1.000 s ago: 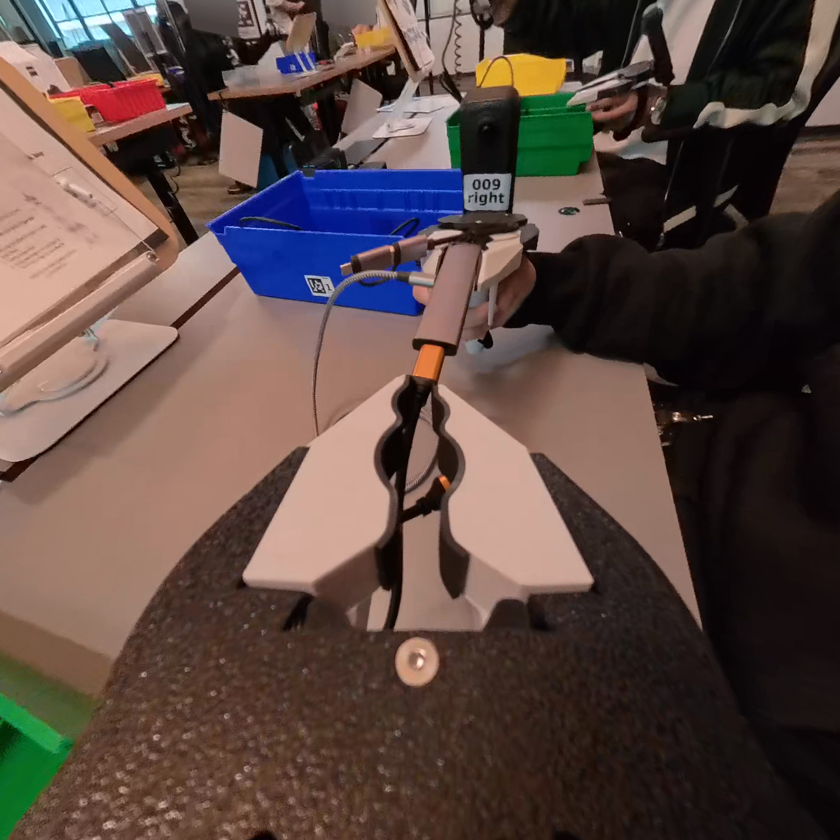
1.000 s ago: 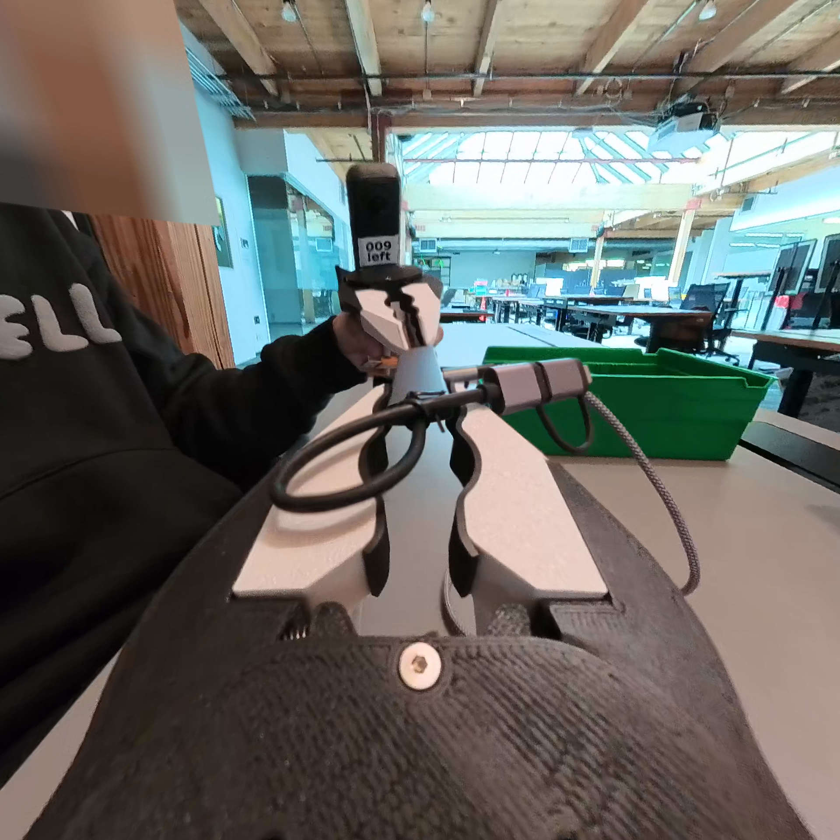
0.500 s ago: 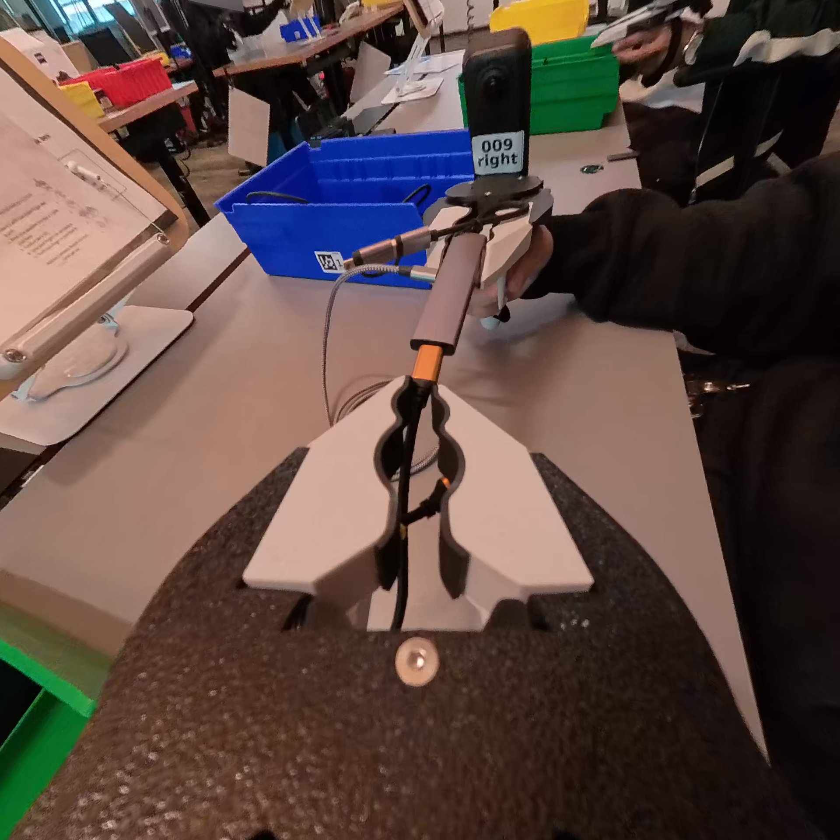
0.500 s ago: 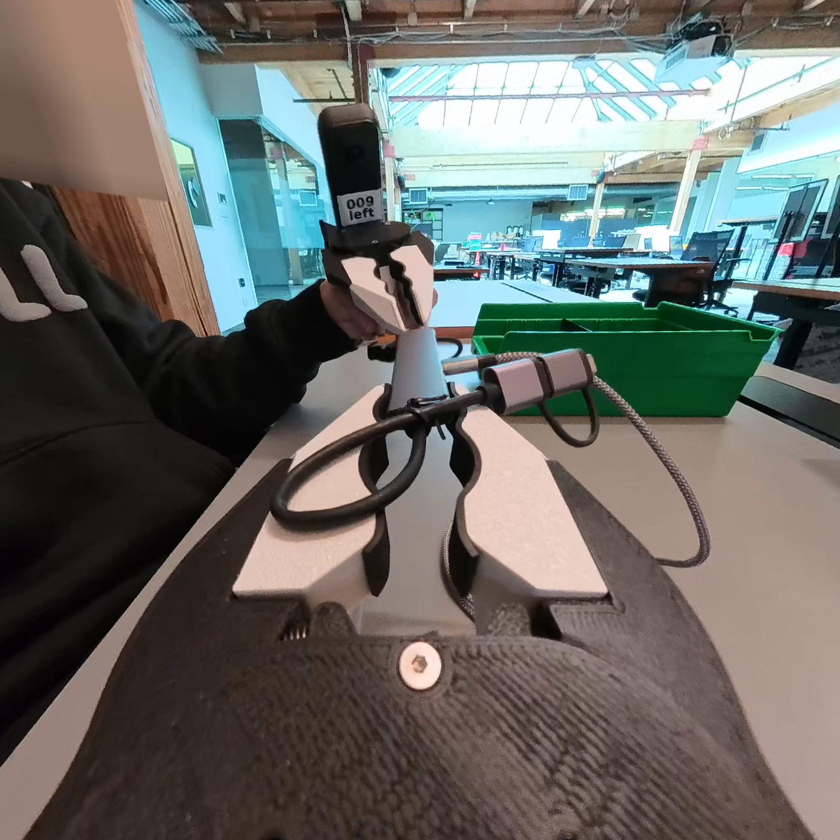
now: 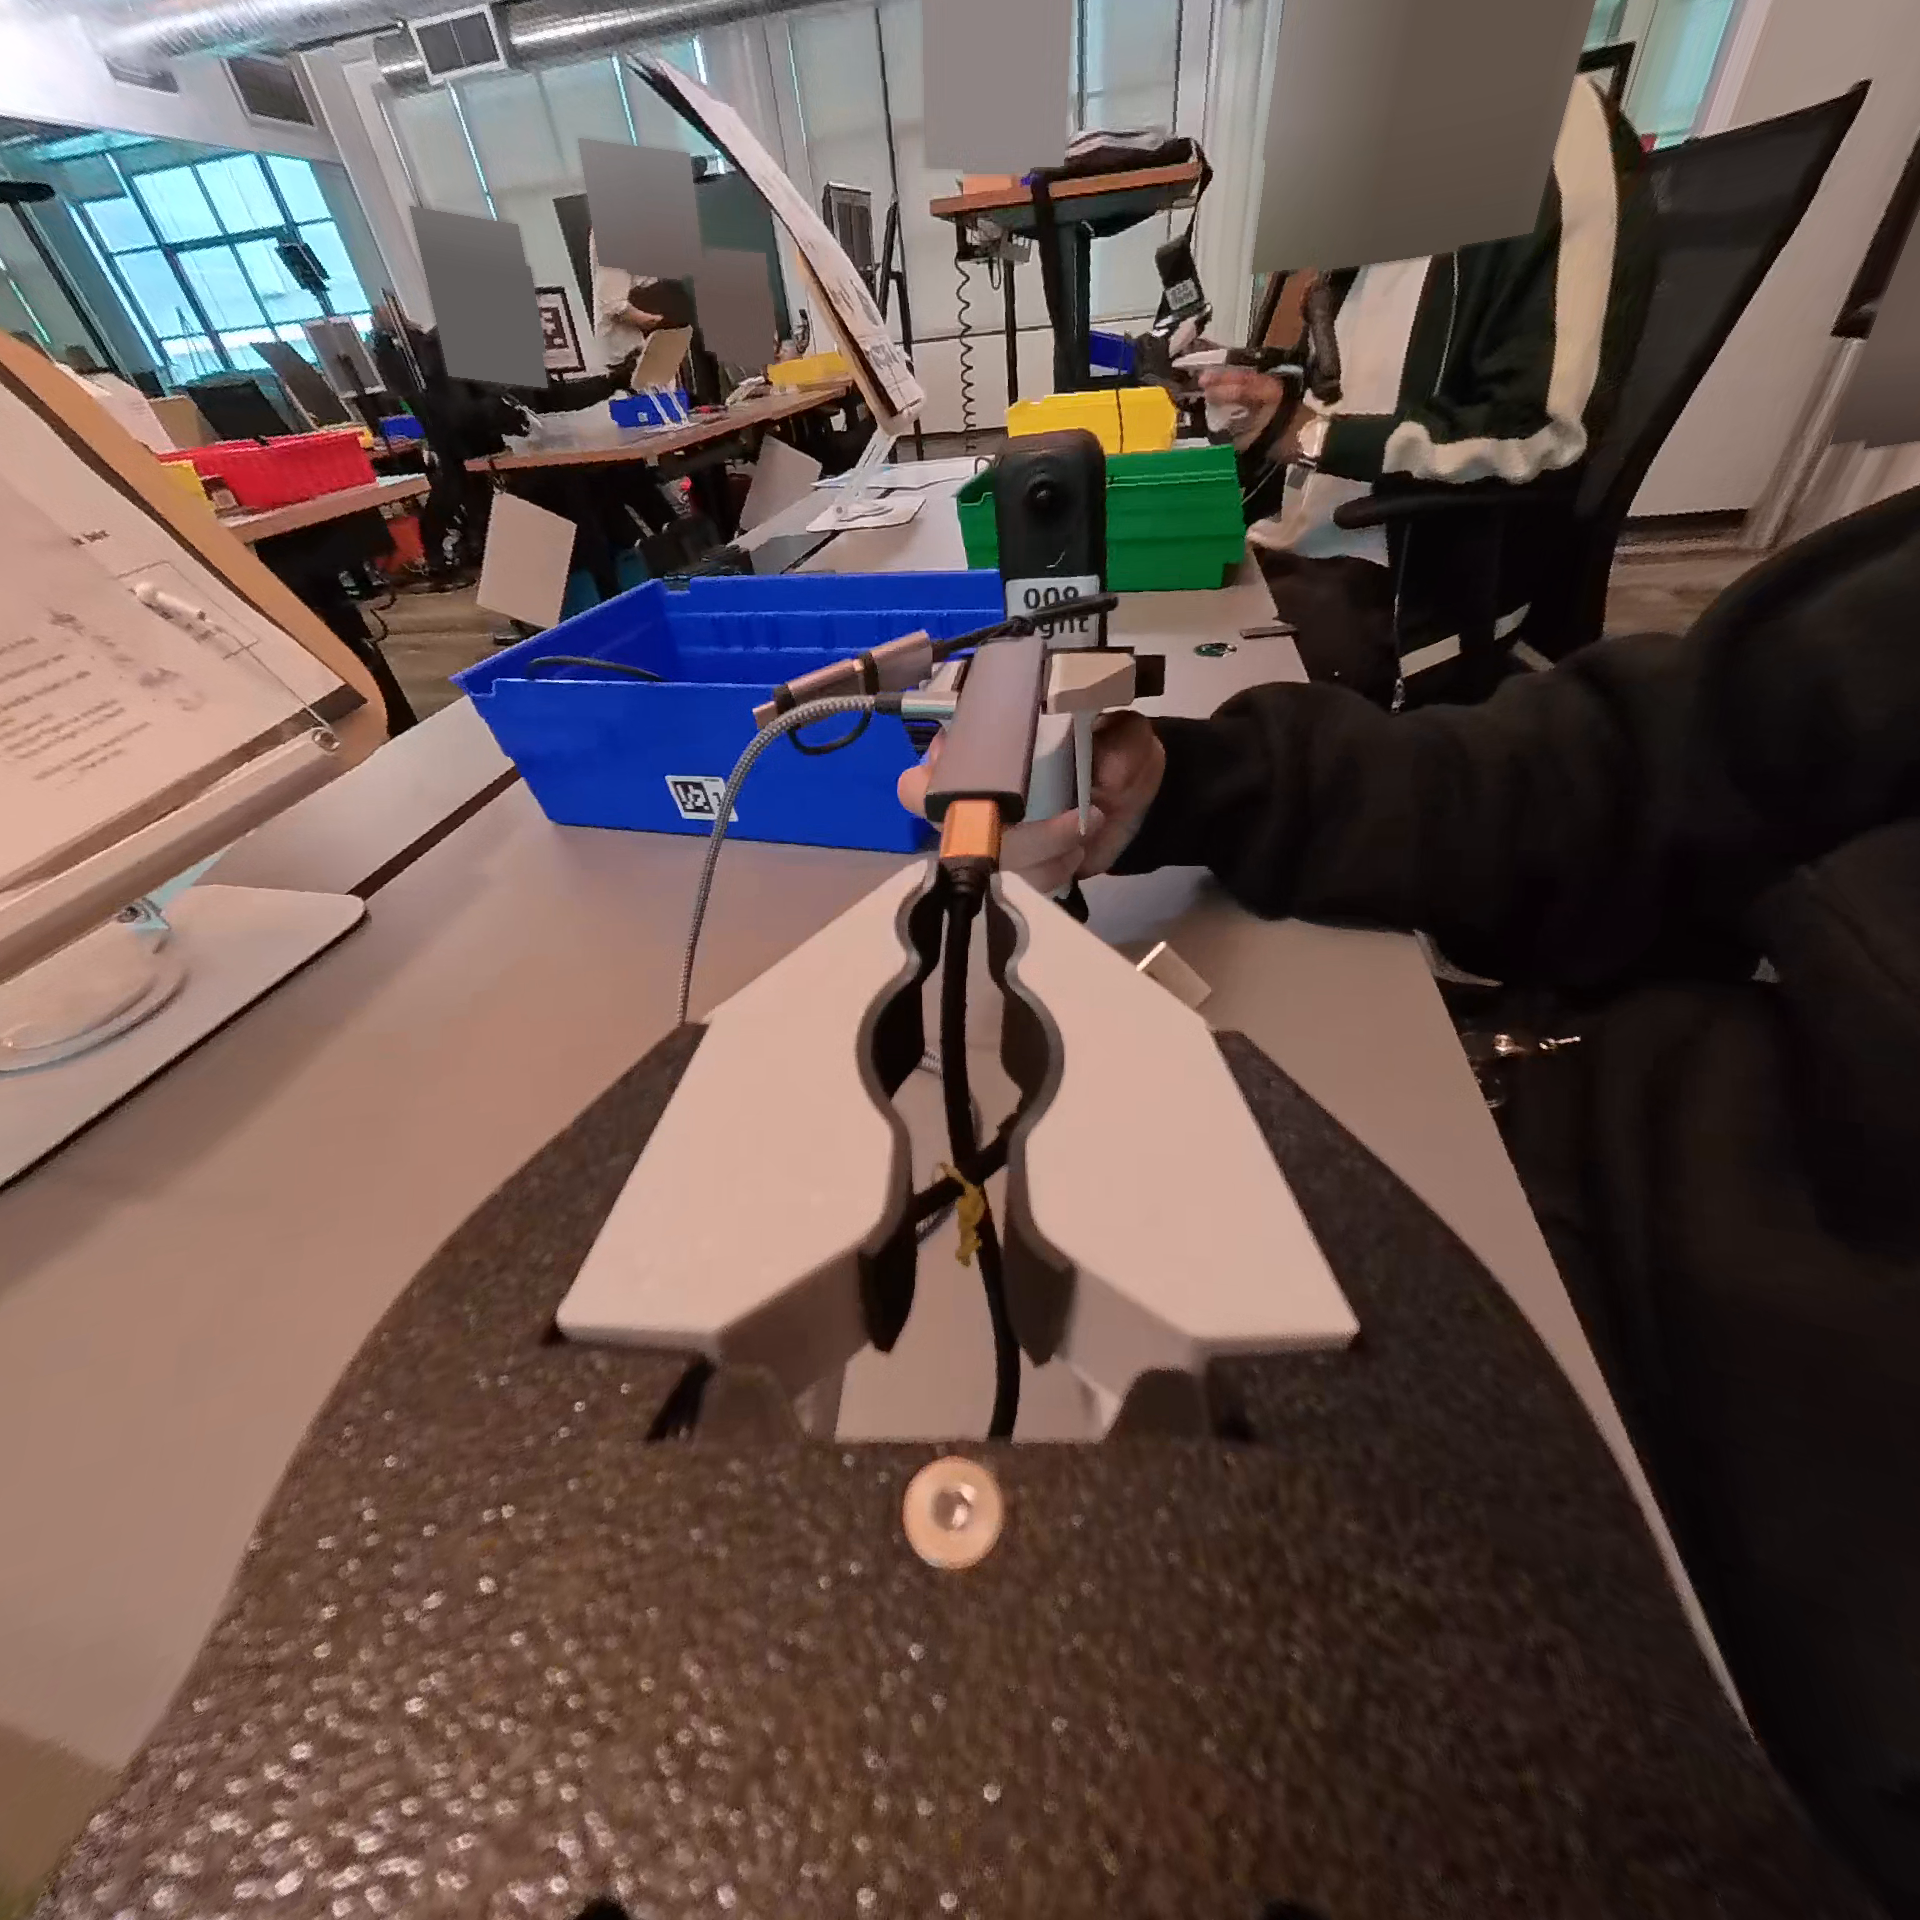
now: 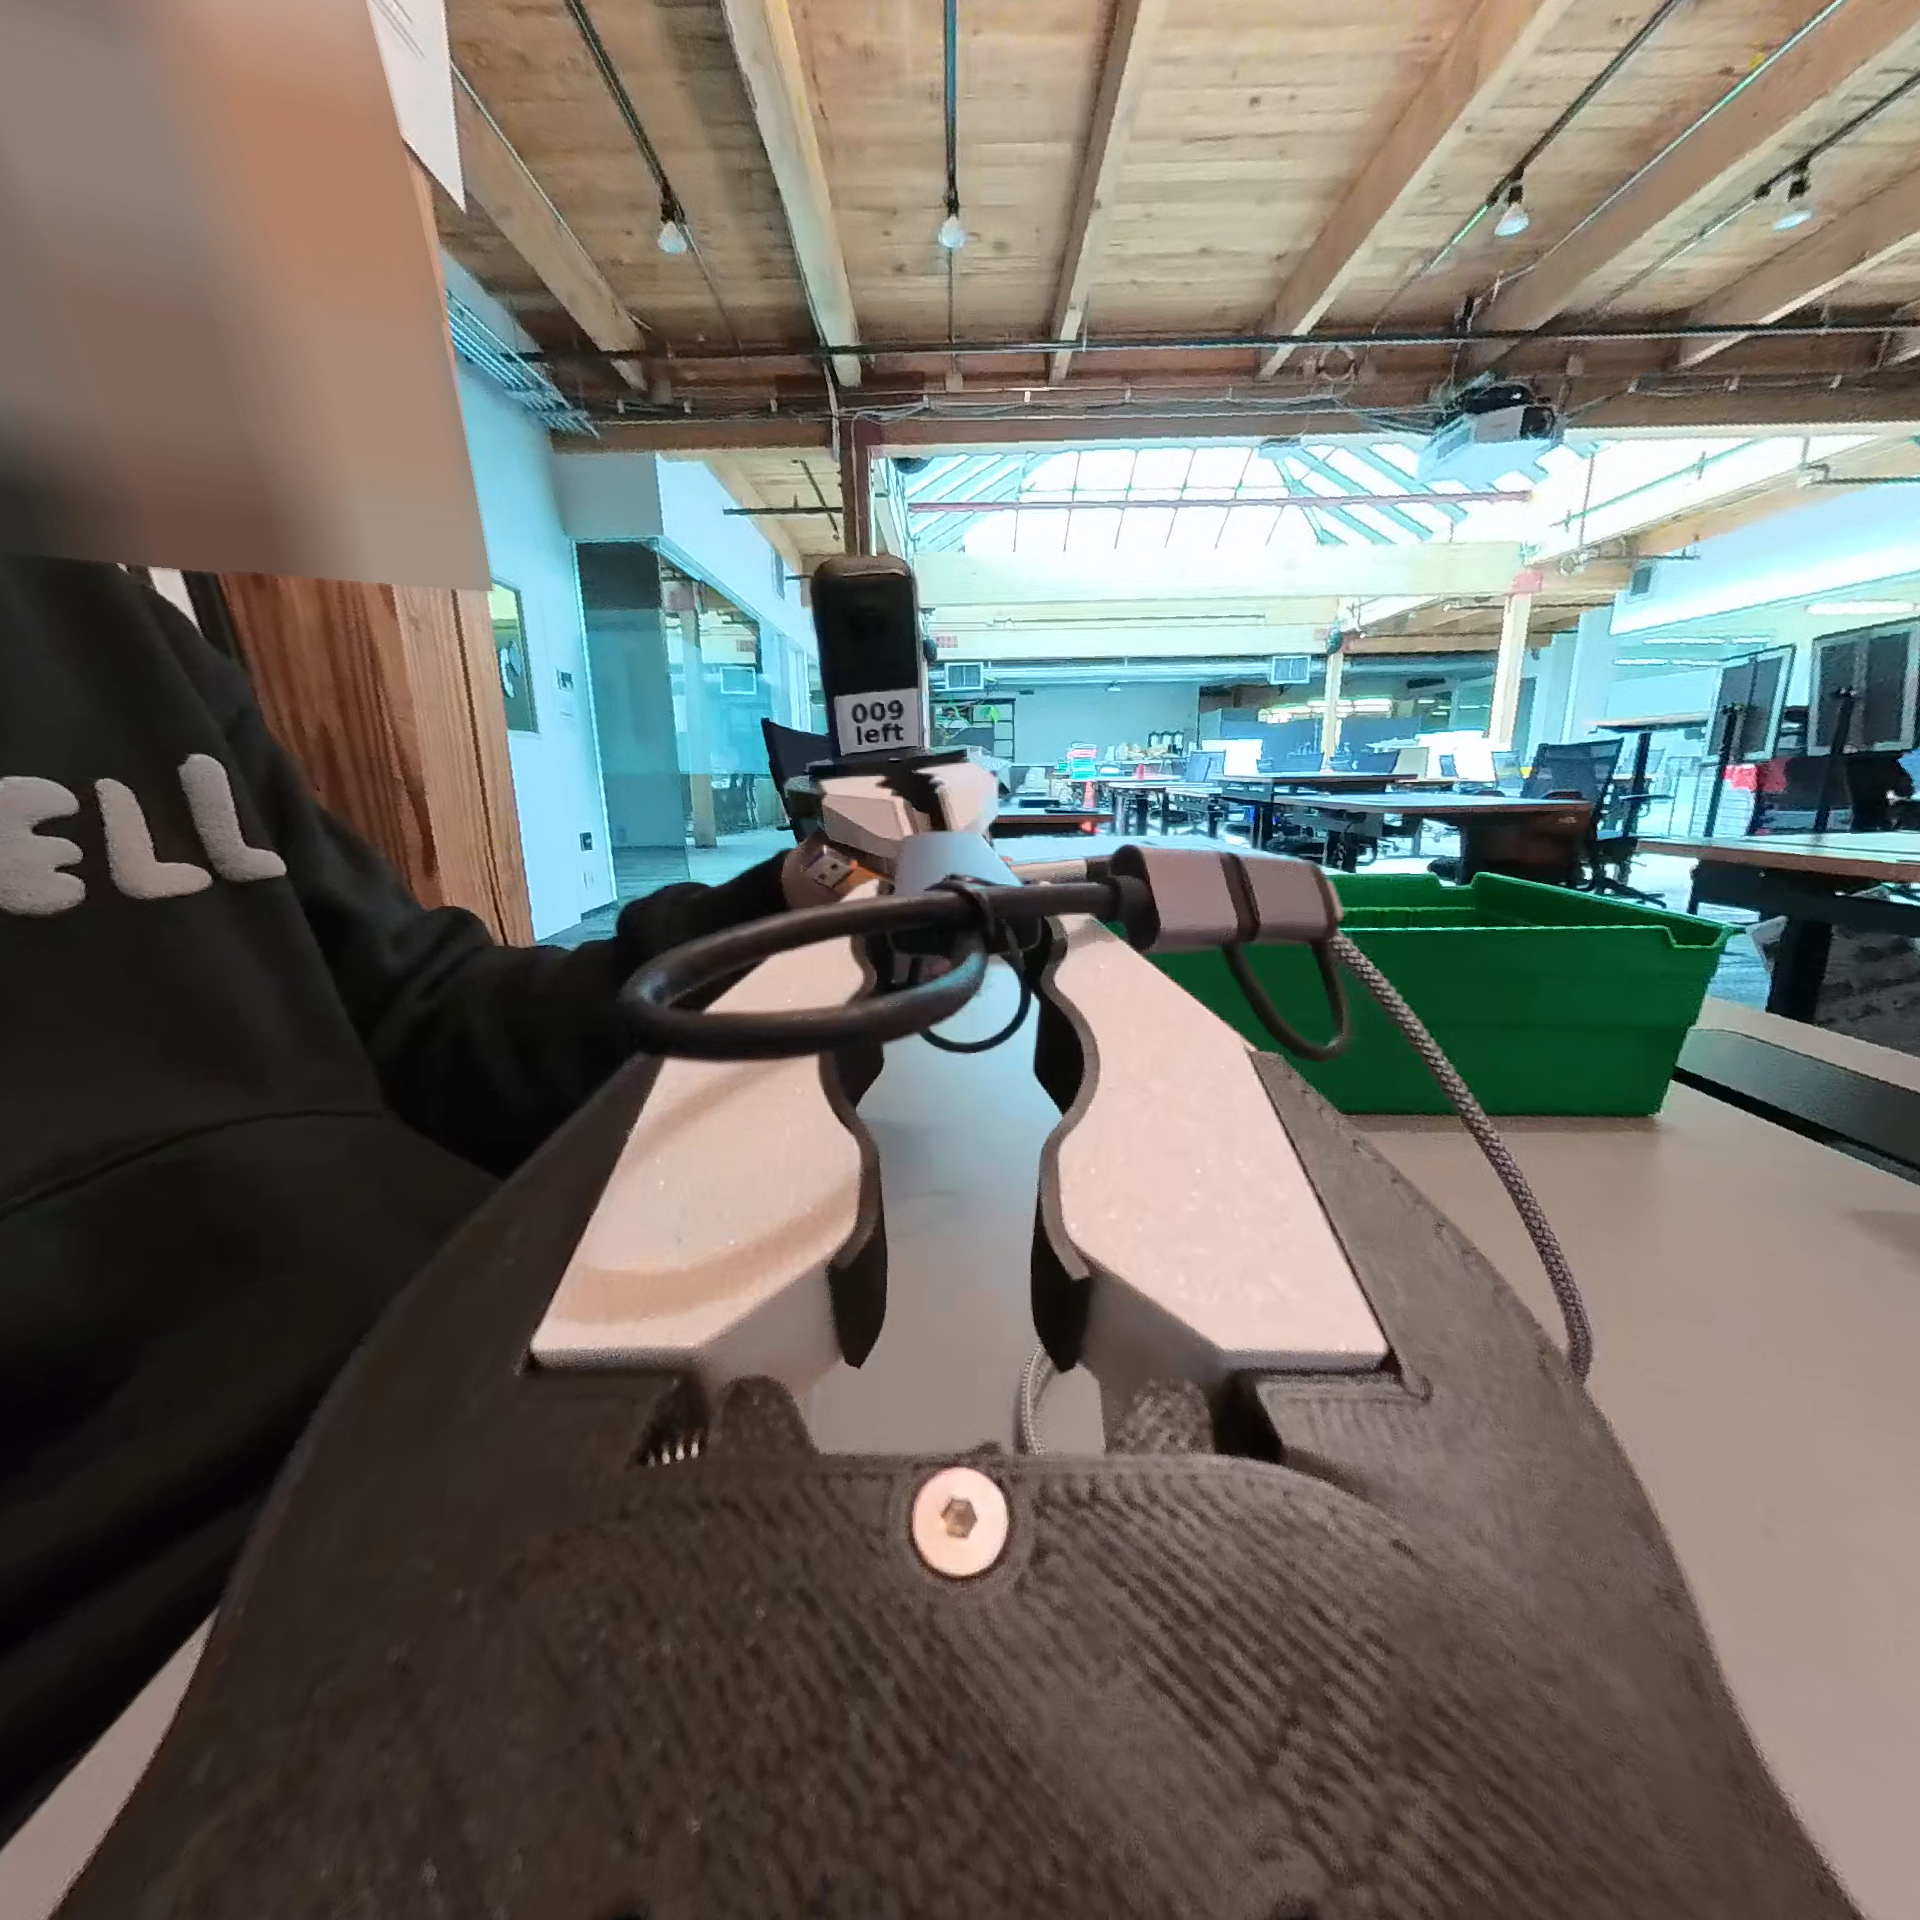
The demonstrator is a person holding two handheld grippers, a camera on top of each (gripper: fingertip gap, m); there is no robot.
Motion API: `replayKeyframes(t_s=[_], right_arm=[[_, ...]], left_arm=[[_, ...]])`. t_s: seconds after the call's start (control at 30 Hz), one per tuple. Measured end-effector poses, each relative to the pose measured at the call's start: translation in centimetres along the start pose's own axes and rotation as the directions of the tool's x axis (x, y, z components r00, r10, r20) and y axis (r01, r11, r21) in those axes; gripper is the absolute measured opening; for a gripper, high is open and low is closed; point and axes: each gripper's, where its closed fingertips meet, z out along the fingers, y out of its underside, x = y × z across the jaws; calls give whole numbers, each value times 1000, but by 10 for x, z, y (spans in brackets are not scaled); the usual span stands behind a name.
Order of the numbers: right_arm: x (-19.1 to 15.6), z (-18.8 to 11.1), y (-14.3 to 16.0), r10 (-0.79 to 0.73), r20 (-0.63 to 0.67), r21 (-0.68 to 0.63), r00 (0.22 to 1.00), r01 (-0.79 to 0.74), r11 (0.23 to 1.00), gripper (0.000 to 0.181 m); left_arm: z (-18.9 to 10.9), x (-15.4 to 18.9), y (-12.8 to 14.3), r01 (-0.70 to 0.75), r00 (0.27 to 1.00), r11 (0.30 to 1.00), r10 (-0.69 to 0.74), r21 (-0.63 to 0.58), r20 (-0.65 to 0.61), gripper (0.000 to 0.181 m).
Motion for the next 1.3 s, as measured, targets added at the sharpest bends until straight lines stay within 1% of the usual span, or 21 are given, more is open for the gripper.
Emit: replayKeyframes(t_s=[0.2, 0.27, 0.4, 0.47, 0.63, 0.67, 0.7, 0.8, 0.9, 1.0, 1.1, 1.3], right_arm=[[-5, 2, 0, 8, 23, 10, 1000, -8, 1000, 24], [-6, 3, -1, 25, 29, 15, 999, -26, 1000, 28], [-6, 5, 2, 33, 27, 3, 999, -33, 999, 29], [-5, 6, 1, 40, 20, 11, 999, -40, 999, 35], [1, 4, -5, 18, -24, 50, 1000, -17, 999, 30], [-2, 4, -4, 29, 3, 35, 1000, -29, 999, 24], [-4, 4, -2, 33, 18, 17, 999, -33, 999, 23], [0, 5, 6, 47, 2, -55, 999, -47, 997, 22], [4, 5, 10, 66, -24, -55, 998, -67, 996, 24], [5, 6, 18, 43, -39, -106, 998, -47, 993, 24], [-1, 7, 11, 21, -7, -79, 1000, -21, 997, 22], [4, 7, 9, 52, -31, -49, 998, -53, 997, 23]], left_arm=[[-3, 6, 1, -14, 999, 1000, 15, 16, -49, 5], [-4, 5, 3, -20, 999, 1000, 21, 13, -49, 5], [-6, 5, 4, -26, 998, 1000, 27, 9, -53, 5], [-7, 3, 6, -24, 999, 1000, 24, 1, -45, 4], [-7, 3, 7, -29, 999, 1000, 29, -4, -44, 4], [-7, 3, 7, -28, 999, 1000, 27, -2, -46, 4], [-7, 4, 7, -28, 998, 1000, 28, -2, -49, 4], [-9, 0, 9, -30, 999, 1000, 29, -10, -33, 4], [-10, -2, 11, -37, 999, 999, 36, -18, -21, 4], [-11, -1, 9, -40, 999, 999, 39, -11, -21, 4], [-11, 1, 9, -37, 999, 999, 36, -6, -33, 4], [-10, -1, 11, -29, 999, 1000, 28, -12, -26, 4]])
